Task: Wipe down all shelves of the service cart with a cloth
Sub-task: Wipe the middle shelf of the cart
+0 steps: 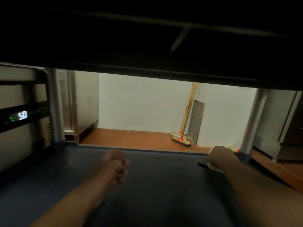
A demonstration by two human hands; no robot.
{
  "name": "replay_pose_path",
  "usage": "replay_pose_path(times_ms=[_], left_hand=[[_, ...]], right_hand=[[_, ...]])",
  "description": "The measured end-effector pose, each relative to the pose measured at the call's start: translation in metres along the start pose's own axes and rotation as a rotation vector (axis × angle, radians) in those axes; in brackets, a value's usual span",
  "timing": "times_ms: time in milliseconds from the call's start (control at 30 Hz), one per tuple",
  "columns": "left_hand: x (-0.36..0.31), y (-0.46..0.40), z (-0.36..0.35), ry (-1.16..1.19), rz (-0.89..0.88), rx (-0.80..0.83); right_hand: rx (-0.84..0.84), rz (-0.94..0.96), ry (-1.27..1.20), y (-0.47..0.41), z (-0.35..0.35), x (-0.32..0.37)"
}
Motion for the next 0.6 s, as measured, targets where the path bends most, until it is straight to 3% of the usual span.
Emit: replay_pose_path(times_ms=[133,267,600], left_hand=[[-0.015,-0.001,0.022,0.037,-0.018,-0.026],[-0.019,-0.003,0.023,0.003,-0.005,0.050],[-0.035,-0.012,0.123,-0.078,-0.007,0.007]], right_hand=[[-0.090,0.005,-0.023,0.011,0.016,0.041],[-0.146,0.023,-0.102,0.023,0.026,0.092],[-0.066,0.083,-0.167,0.056,0.048,0.206]])
Point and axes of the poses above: each hand's wrist, its own y-axis away from the middle knuckle, its own z-axis out of the back of the hand, x = y × z, the point moved 8 cm from there along -y, towards the middle knuckle, and after that the axes turned 11 degrees about y, right-handed, at the moved point
